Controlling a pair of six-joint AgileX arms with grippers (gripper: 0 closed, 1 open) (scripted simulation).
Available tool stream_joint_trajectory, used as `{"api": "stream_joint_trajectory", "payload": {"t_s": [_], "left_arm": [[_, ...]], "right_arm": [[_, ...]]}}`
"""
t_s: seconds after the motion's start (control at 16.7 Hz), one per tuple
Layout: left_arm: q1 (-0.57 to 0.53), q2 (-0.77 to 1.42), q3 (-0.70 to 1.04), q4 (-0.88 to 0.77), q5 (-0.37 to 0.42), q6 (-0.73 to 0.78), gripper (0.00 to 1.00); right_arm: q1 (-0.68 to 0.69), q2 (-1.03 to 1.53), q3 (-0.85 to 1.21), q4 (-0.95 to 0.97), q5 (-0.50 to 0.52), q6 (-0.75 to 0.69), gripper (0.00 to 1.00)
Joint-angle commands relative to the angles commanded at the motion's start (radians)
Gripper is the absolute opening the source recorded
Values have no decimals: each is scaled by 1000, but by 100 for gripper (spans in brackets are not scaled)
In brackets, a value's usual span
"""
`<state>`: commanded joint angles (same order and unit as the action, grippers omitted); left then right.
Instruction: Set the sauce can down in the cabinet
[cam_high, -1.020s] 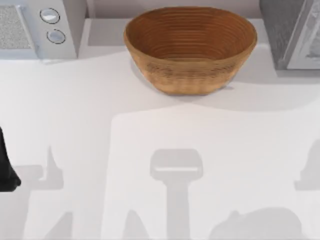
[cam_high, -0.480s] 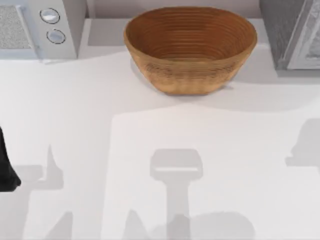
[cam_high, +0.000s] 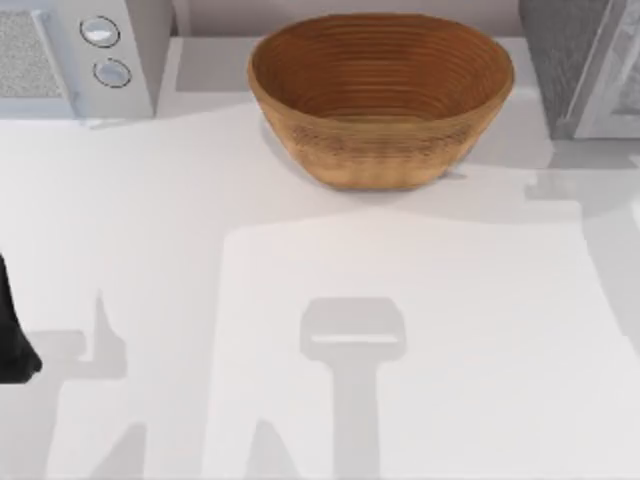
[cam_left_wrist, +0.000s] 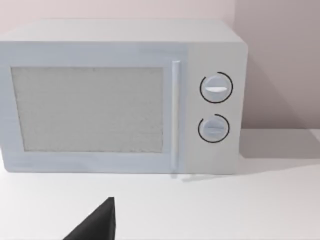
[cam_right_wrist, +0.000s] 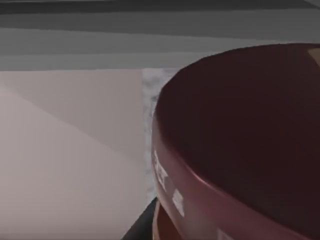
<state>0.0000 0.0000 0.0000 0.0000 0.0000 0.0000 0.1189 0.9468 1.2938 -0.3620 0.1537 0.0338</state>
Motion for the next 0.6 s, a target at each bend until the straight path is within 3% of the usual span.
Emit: {"api": "stream_joint_trajectory", "payload": {"t_s": [0.3, 0.6], "left_arm": [[0, 0, 0, 0, 0, 0, 100], [0, 0, 0, 0, 0, 0, 100]], "right_arm": [[41, 287, 413, -111, 42, -10, 0], [72, 405, 571, -155, 47, -18, 0]]}}
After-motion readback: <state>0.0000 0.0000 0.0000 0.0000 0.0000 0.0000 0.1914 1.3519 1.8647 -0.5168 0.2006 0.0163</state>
